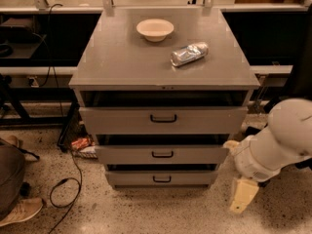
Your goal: Open bottom drawer
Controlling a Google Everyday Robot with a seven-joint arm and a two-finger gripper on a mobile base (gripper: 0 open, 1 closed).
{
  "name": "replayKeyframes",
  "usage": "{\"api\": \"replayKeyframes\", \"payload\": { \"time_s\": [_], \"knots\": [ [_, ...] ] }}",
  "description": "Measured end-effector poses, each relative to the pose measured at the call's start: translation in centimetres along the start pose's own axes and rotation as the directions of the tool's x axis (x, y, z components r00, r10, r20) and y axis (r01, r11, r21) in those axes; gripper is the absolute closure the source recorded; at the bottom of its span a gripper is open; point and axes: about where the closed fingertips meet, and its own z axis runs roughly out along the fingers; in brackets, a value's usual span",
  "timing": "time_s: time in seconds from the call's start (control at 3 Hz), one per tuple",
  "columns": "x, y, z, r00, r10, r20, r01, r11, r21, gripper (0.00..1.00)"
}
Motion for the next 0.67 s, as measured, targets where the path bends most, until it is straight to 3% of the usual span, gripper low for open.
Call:
{"api": "replayKeyframes", "payload": {
  "time_s": [0.33,0.67],
  "knots": [
    [0.61,1.26,9.37,1.0,0.0,0.025,0.001,0.9992,-0.04,0.0],
    [0.61,1.26,9.37,1.0,0.0,0.025,0.001,0.9992,-0.04,0.0]
  ]
}}
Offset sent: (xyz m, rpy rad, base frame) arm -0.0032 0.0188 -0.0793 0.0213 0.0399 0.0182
